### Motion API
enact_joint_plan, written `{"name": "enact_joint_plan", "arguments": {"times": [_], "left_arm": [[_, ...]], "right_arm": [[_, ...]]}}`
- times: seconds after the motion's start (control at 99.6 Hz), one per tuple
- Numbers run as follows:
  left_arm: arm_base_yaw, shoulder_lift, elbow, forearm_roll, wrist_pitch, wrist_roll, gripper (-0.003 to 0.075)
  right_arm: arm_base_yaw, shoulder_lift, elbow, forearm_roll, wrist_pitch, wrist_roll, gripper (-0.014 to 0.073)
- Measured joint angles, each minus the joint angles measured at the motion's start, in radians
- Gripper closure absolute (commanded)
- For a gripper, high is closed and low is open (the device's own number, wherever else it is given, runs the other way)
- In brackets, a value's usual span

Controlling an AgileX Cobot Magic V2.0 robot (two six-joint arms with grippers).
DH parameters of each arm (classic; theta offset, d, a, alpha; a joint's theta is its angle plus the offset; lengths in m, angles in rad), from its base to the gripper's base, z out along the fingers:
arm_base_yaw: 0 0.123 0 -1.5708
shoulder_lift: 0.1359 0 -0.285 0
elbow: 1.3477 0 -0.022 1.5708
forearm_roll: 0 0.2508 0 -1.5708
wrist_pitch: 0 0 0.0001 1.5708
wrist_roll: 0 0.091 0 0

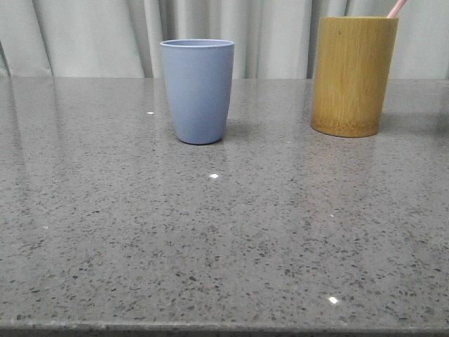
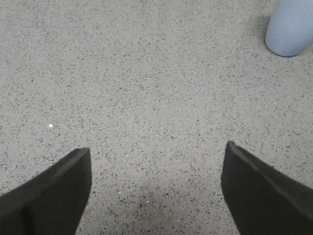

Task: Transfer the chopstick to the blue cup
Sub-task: 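Grasp the pink chopstick with the right gripper and lift it out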

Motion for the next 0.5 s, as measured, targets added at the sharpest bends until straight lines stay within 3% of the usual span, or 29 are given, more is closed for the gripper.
{"name": "enact_joint_plan", "arguments": {"times": [0.11, 0.331, 0.502], "left_arm": [[0.0, 0.0, 0.0, -0.002, 0.0, 0.0, 0.0185], [0.0, 0.0, 0.0, -0.002, 0.0, 0.0, 0.0185], [0.0, 0.0, 0.0, -0.002, 0.0, 0.0, 0.0185]], "right_arm": [[0.0, 0.0, 0.0, -0.018, -0.001, 0.025, 0.0023], [0.0, 0.004, 0.0, -0.027, -0.009, 0.035, 0.0176], [0.0, 0.034, 0.0, -0.027, -0.046, 0.035, 0.018]]}}
